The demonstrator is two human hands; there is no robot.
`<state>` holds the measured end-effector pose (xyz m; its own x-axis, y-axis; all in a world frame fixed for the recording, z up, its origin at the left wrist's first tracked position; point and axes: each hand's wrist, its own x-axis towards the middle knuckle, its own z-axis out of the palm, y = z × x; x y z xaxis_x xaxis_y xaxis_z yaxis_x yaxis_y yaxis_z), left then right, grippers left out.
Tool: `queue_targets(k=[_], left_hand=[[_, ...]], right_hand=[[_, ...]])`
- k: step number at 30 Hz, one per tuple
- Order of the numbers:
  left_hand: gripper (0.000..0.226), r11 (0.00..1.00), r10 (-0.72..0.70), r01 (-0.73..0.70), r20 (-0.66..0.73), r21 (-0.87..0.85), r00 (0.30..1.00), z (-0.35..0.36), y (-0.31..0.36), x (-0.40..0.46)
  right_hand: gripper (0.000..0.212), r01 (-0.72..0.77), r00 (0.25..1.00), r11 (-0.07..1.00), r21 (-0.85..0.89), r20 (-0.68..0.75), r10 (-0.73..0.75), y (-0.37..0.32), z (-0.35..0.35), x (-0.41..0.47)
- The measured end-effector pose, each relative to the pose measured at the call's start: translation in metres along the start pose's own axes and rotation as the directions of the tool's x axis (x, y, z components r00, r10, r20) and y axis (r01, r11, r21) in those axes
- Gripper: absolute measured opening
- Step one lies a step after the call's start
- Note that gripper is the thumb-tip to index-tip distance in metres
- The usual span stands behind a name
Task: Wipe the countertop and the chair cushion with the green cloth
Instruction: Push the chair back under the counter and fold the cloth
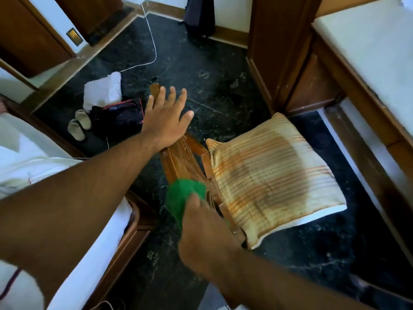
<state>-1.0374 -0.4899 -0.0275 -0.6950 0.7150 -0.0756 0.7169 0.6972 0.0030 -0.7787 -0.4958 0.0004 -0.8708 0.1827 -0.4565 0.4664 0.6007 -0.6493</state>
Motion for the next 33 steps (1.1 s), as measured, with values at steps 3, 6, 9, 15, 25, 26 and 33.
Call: queue_targets(k=[3, 6, 9, 15, 25, 26, 33], left_hand=[[0.065, 0.999, 0.012, -0.013, 0.034, 0.041, 0.999, -0.002, -0.001, 0.002], [0.064, 0.998, 0.023, -0.026, 0.050, 0.064, 0.998, -0.003, -0.001, 0.003], [0.062, 0.999, 0.017, -0.019, 0.041, 0.050, 0.999, -0.005, 0.000, 0.002], [0.061, 1.000, 0.004, -0.004, 0.013, 0.003, 1.000, -0.006, 0.001, -0.001], [0.064, 0.991, 0.080, -0.075, 0.051, -0.109, 0.995, -0.007, -0.007, -0.002], [0.064, 0.989, 0.099, -0.088, 0.094, -0.117, 0.991, -0.008, -0.009, -0.001], [0.068, 0.905, 0.418, -0.414, -0.024, 0.097, 0.908, -0.035, -0.044, 0.052]], right_hand=[[0.081, 0.008, 1.000, 0.995, 0.098, 0.004, -0.008, -0.020, -0.021, 0.065], [0.085, 0.069, 0.996, 0.991, 0.116, 0.045, -0.075, -0.020, -0.032, 0.090], [0.085, 0.152, 0.988, 0.978, 0.140, 0.004, -0.154, 0.007, -0.018, 0.044], [0.089, 0.074, 0.994, 0.987, 0.144, 0.069, -0.085, 0.057, 0.019, -0.079], [0.050, -0.174, 0.959, 0.979, -0.103, -0.245, 0.144, -0.043, -0.006, 0.073], [0.049, -0.183, 0.953, 0.979, -0.086, -0.261, 0.155, -0.044, -0.007, 0.077], [0.066, -0.298, 0.916, 0.954, 0.036, -0.270, 0.296, -0.010, 0.025, -0.010]])
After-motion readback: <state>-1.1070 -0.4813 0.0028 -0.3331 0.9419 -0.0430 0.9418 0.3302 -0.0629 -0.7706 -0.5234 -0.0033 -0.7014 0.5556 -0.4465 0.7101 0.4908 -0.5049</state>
